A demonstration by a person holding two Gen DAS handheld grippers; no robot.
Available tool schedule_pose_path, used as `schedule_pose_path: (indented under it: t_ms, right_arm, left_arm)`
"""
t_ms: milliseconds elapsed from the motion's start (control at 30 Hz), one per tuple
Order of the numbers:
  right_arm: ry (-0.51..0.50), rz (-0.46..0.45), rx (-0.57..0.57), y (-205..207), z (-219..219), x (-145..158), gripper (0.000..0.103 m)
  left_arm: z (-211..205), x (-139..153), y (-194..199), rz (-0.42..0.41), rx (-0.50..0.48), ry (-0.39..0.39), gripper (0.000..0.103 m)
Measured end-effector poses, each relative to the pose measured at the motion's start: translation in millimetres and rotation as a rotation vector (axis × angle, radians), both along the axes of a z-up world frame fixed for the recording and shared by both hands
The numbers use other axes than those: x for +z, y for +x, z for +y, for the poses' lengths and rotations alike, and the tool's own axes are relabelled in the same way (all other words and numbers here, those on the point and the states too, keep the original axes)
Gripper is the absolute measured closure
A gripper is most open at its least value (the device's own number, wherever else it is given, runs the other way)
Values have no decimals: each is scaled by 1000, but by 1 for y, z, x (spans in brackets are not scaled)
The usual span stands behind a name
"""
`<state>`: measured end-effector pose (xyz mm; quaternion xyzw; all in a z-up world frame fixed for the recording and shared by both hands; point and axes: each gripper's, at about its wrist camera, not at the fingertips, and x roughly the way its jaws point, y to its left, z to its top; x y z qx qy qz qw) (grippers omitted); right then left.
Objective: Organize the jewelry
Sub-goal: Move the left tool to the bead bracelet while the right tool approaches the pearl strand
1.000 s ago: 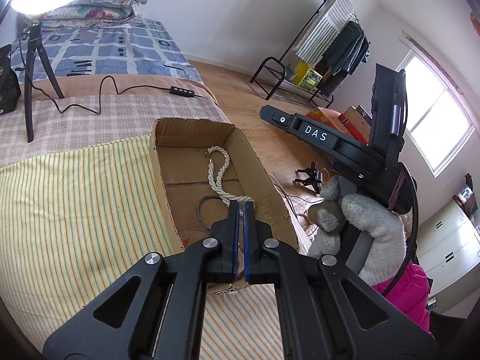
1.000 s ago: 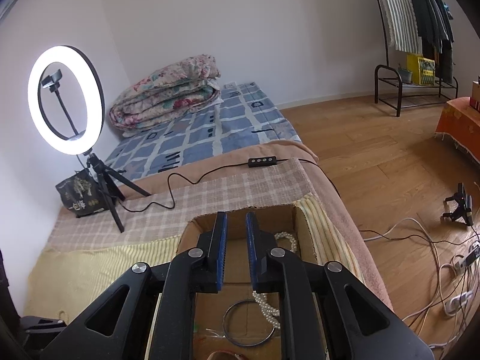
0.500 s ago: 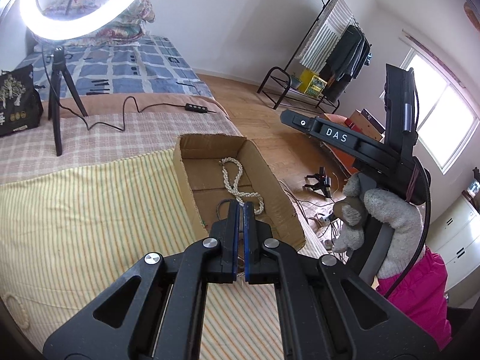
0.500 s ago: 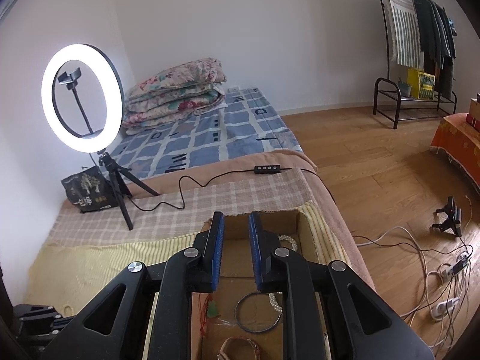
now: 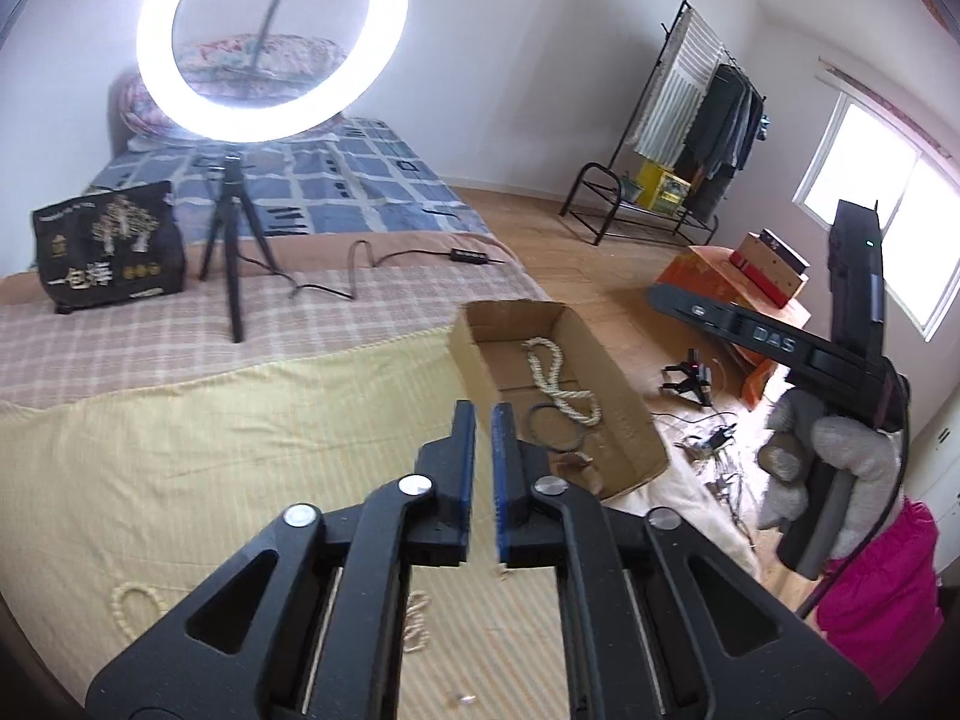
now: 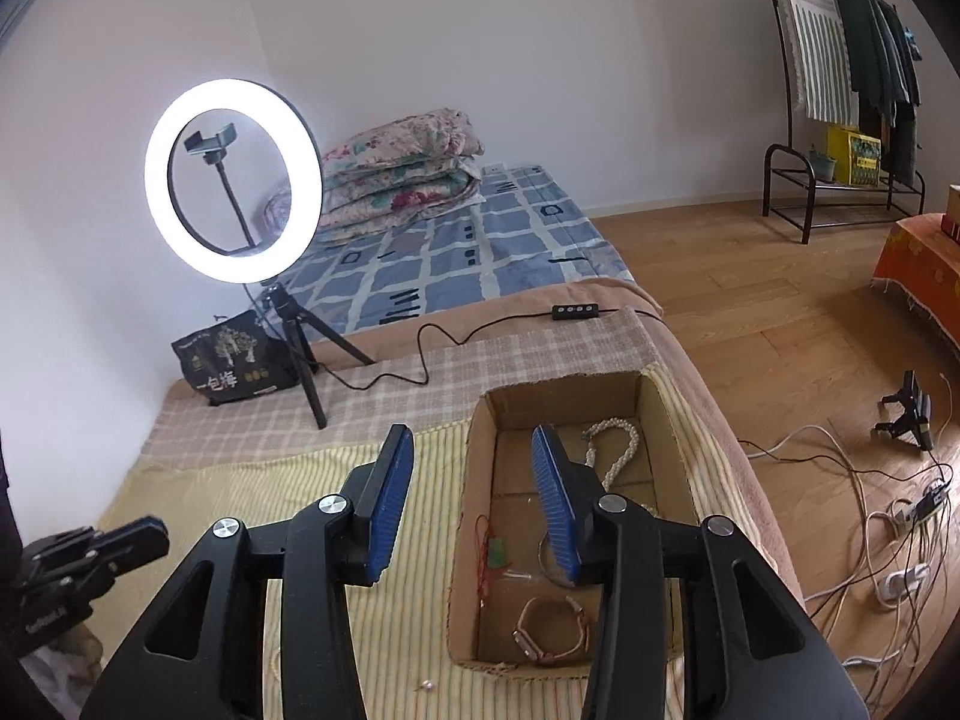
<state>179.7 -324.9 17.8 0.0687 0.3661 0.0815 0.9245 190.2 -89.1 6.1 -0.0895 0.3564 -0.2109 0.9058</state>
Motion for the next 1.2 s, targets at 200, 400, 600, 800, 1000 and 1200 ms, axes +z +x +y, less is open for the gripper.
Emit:
schedule_pose_path:
  t_ms: [200, 400, 600, 800, 1000, 1200]
  right_arm:
    - [-18, -28, 6, -31, 19, 7, 31]
    - [-33, -24, 36, -56, 45, 4, 23]
    - [-34, 29, 92, -78, 74, -19, 23]
    - [-114, 88, 173, -96, 114, -48, 21]
    - [-49, 222, 196, -94, 124, -83, 21]
    - [-4, 346, 207, -84, 132, -117, 21]
  left_arm:
    - [49, 0, -20, -31, 56, 55, 61]
    - [99, -2, -30, -20, 105, 54, 61]
    - [144, -8, -38, -1, 163, 52, 57]
    - [187, -41, -38, 89, 241, 58, 57]
    - [212, -76, -34, 166, 274, 106, 57]
    - [229, -113, -26, 256, 304, 123, 57]
